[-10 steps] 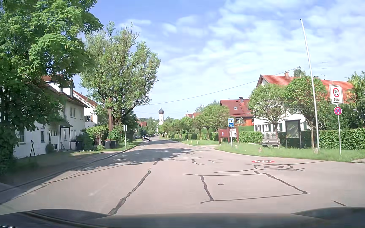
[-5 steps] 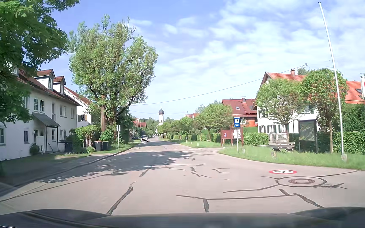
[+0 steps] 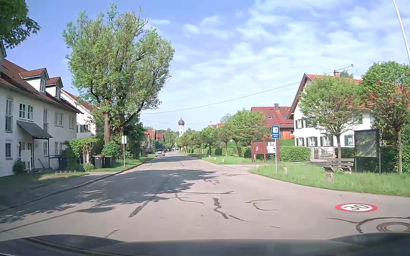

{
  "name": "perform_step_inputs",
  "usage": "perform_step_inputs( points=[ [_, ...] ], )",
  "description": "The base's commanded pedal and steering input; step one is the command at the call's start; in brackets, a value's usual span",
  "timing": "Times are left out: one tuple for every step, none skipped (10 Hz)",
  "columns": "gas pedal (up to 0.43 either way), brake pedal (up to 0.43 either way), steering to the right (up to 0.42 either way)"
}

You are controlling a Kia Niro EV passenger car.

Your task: Follow the waypoints while adhering to traffic rules and regulations

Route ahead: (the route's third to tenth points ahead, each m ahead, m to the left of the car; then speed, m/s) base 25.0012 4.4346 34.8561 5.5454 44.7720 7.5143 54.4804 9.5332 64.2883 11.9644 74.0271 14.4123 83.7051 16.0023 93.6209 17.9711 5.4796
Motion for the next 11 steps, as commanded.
perform_step_inputs(
  points=[
    [0.047,0.0,-0.001],
    [0.047,0.0,-0.001],
    [0.047,0.0,-0.002],
    [0.047,0.0,-0.002],
    [0.047,0.0,-0.002],
    [0.047,0.0,-0.001],
    [0.047,0.0,-0.004],
    [0.047,0.0,-0.008],
    [0.047,0.0,-0.011],
    [0.047,0.0,-0.012],
    [0.047,0.0,-0.012]
  ],
)
